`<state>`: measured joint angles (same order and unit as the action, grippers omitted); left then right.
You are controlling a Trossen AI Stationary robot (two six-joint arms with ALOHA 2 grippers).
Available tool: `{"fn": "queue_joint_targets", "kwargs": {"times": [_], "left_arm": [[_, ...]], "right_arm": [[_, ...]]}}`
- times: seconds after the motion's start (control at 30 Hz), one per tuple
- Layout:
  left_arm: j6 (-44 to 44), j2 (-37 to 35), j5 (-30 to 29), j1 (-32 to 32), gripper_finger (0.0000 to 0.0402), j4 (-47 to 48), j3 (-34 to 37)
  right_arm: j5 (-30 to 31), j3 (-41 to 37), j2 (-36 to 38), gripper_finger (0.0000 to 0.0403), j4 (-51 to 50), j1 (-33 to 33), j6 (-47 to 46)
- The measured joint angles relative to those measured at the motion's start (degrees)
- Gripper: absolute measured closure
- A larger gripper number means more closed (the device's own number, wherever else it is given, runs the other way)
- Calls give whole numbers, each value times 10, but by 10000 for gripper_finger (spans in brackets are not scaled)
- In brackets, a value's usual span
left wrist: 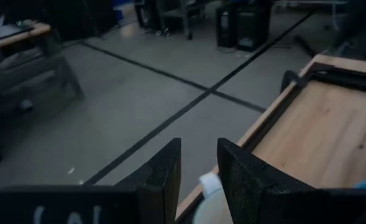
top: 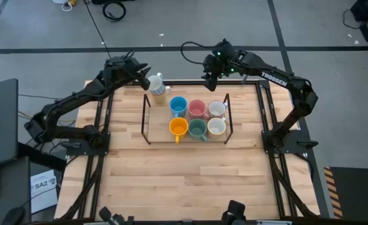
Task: Place coffee mugs
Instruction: Put the blue patterned mug on the shelf
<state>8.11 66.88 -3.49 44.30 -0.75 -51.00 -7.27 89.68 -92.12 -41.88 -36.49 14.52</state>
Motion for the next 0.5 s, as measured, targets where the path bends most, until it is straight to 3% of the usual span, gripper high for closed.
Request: {"fn": "queue_joint_targets", "kwargs": {"times": [0.3,0.5], "left_arm": [[-103,26,-2,37,290,66,0],[-102,25,-1,45,290,106,0]], "right_arm": [[1,-15,-3,242,16,-8,-9],[1,-15,-3,242,19,-8,-9]]}}
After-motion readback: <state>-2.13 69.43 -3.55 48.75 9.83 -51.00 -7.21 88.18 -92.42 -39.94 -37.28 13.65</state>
